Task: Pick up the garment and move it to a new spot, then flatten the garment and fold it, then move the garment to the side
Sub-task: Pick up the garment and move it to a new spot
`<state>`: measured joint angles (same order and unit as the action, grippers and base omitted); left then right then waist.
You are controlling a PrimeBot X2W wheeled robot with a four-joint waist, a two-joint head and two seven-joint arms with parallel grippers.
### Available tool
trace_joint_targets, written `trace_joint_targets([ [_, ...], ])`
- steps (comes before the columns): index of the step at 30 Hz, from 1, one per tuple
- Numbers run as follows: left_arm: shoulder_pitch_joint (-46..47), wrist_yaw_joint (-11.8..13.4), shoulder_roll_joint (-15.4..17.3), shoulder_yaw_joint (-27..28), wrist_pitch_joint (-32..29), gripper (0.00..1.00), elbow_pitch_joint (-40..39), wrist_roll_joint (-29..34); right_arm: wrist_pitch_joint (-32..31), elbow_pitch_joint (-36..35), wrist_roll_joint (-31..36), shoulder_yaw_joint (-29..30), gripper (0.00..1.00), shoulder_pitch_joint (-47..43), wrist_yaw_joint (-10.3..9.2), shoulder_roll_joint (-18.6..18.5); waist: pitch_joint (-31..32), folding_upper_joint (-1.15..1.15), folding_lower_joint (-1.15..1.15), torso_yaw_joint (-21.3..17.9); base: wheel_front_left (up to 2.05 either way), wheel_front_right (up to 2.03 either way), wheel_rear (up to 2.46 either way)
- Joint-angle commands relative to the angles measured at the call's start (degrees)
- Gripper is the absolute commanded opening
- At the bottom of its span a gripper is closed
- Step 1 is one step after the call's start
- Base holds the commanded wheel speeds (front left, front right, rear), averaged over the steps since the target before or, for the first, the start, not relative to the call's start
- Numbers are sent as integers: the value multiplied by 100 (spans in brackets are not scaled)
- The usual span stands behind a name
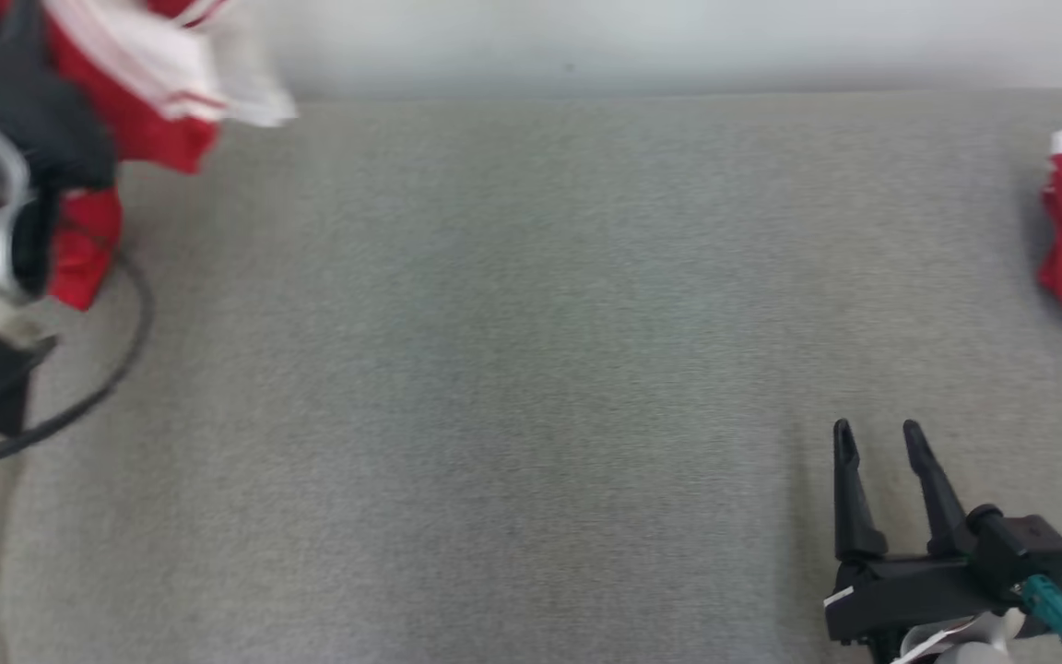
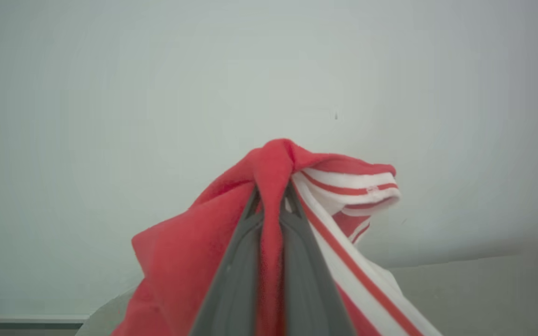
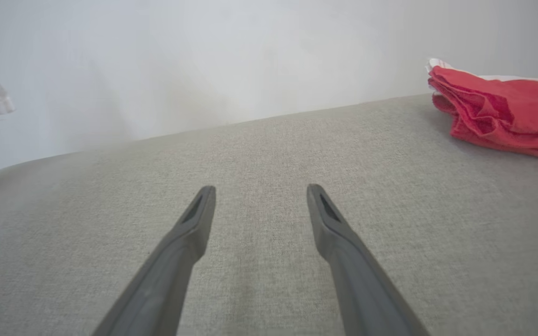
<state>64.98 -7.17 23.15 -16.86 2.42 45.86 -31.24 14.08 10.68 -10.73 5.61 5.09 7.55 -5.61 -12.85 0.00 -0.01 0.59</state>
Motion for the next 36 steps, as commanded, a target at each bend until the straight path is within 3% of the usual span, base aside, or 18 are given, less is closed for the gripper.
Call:
trace_joint_targets([
  [1,105,-23,-170,-165,-139,0,-263,-28,56,108,-49,-35,100,3,-14,75,306,0,1,-446,0,0,0],
  [10,280,-27,-1123,-797,-708,0,-1258,-313,111,434,-157,-38,100,-91,-14,204,643,0,1,-1408,0,0,0],
  [19,327,5,-1830,-1143,-759,0,-1768,-568,115,346,-113,67,100,-205,-14,247,665,0,1,-1831,0,0,0],
  [29,-1031,379,-1976,-1356,-430,0,-2287,-955,115,270,-34,222,100,-283,-14,265,626,0,1,-1623,0,0,0],
  [36,-2375,619,-1731,-1345,-45,0,-2100,-1006,115,288,-16,197,100,-196,-14,267,564,0,1,-1459,0,0,0],
])
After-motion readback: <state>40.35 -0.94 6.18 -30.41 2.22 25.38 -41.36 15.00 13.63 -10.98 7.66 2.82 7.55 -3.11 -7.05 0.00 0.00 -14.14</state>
